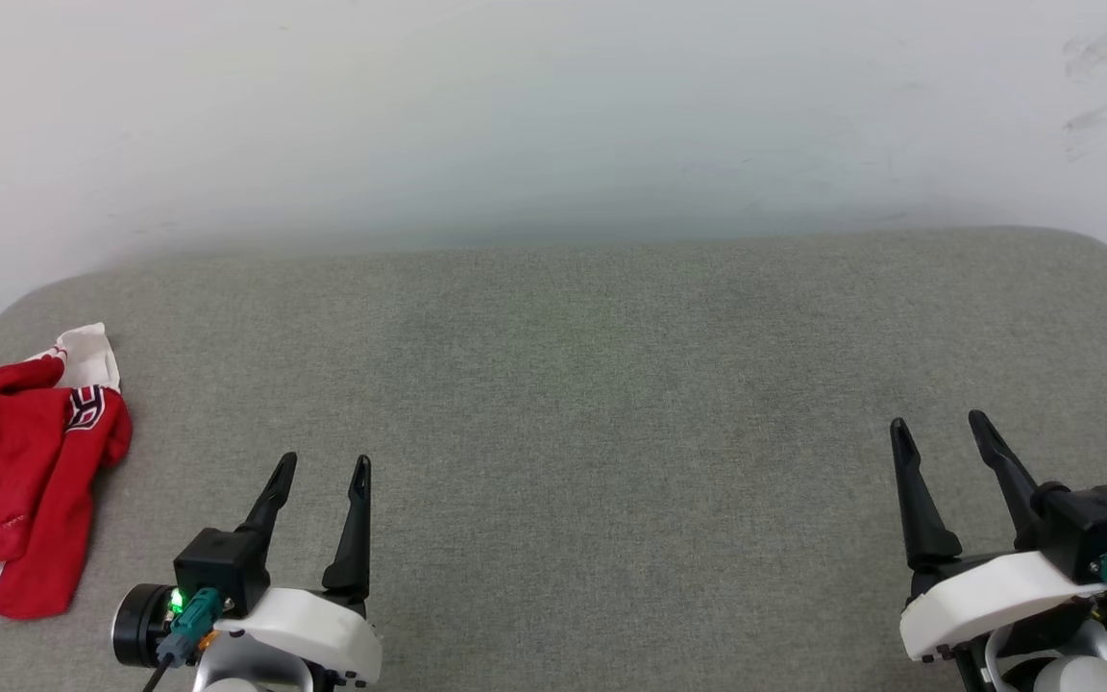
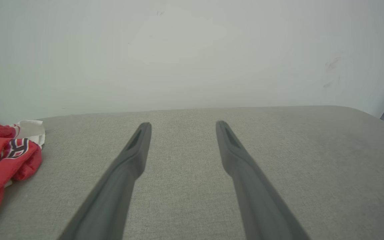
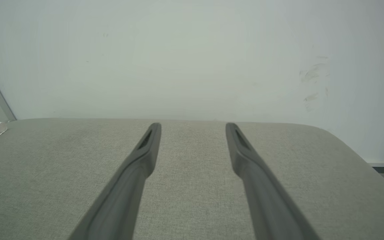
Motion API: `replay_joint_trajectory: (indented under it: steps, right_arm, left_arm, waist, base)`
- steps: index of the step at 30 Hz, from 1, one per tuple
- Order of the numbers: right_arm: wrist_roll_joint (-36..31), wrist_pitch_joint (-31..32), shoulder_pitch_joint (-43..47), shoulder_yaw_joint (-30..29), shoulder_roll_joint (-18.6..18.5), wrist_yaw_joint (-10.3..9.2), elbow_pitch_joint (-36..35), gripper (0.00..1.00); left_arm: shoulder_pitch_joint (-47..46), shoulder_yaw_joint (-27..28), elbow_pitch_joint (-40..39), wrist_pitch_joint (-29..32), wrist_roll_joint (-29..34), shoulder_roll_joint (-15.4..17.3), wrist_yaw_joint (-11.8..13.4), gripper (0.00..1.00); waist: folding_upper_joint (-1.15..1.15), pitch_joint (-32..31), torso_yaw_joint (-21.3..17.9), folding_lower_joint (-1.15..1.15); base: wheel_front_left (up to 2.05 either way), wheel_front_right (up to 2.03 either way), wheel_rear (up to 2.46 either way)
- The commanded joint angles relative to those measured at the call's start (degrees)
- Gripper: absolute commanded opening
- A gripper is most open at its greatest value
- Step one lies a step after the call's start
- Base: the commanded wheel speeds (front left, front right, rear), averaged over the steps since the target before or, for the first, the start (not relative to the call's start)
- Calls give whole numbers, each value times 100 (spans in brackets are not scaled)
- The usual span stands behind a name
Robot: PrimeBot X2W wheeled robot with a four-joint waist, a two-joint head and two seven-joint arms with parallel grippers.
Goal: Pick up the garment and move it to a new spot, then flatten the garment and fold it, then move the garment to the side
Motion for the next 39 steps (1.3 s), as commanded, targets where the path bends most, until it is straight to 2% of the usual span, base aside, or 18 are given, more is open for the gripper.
replay_joint_trajectory:
  steps: [1, 7, 21, 28, 39]
  right_arm:
    - [-93, -37, 36, 2, 18, 0, -42, 100]
    - [-245, -77, 32, -2, 19, 0, -45, 100]
    - [-171, -87, 31, -29, 19, 0, -42, 100]
    - [-256, -40, -41, 141, 20, -1, -74, 100]
    - [-184, -41, -37, 367, 18, -1, -138, 100]
  left_arm:
    - [-80, 19, 13, -52, 130, -20, 8, 100]
    - [-74, 43, 48, -111, 298, -34, -1, 100]
    - [-99, 119, 99, -97, 146, -75, -14, 100]
    - [-144, 218, 115, -97, 245, -61, -16, 100]
    - [-116, 412, 60, -97, 307, -54, 18, 100]
  waist:
    - [0, -1, -1, 0]
    - [0, 1, 8, 0]
    - [0, 8, 173, 0]
    - [0, 0, 575, 0]
    - [0, -43, 1478, 0]
  base:
    - [0, 0, 0]
    - [0, 0, 0]
    - [0, 0, 0]
    - [0, 0, 0]
    - [0, 0, 0]
